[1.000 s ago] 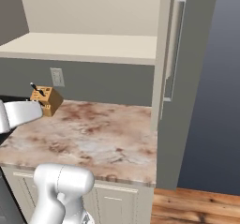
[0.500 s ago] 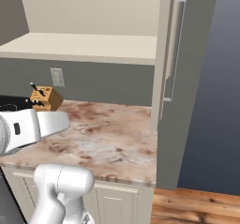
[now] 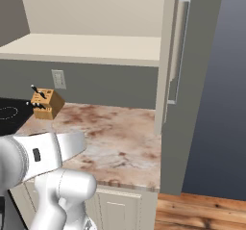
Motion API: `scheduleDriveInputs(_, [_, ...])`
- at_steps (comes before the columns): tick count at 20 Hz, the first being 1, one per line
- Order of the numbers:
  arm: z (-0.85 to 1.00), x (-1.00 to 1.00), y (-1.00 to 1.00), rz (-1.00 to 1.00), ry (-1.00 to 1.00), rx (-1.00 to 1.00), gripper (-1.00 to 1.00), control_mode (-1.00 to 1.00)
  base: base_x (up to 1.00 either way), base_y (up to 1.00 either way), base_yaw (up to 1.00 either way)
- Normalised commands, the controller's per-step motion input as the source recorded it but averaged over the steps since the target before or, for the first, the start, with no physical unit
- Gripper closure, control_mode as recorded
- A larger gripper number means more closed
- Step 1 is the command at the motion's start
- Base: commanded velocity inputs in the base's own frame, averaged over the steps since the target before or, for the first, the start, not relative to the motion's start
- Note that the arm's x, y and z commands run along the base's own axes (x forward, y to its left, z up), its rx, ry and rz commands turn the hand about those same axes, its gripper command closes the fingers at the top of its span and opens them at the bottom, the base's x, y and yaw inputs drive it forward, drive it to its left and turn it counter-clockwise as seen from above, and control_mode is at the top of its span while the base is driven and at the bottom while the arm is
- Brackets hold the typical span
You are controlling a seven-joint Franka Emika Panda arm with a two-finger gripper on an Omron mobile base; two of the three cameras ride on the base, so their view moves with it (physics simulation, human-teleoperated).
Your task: Close all open cabinet doors.
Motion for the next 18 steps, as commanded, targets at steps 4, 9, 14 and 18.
scheduleDriveInputs(4, [-0.33,-0.16,-0.47,0.13,-0.11,0.09,-1.0,-1.0,0.0,0.0,0.0])
scheduleDriveInputs(9, [-0.1,0.0,-0.55,0.07,-0.06,0.1,-1.0,-1.0,0.0,0.0,0.0])
scheduleDriveInputs(14, [-0.04,0.0,-0.51,0.07,-0.01,0.1,-1.0,-1.0,0.0,0.0,0.0])
scheduleDriveInputs(18, [0.0,0.09,-0.45,0.07,-0.11,0.03,-1.0,-1.0,0.0,0.0,0.0])
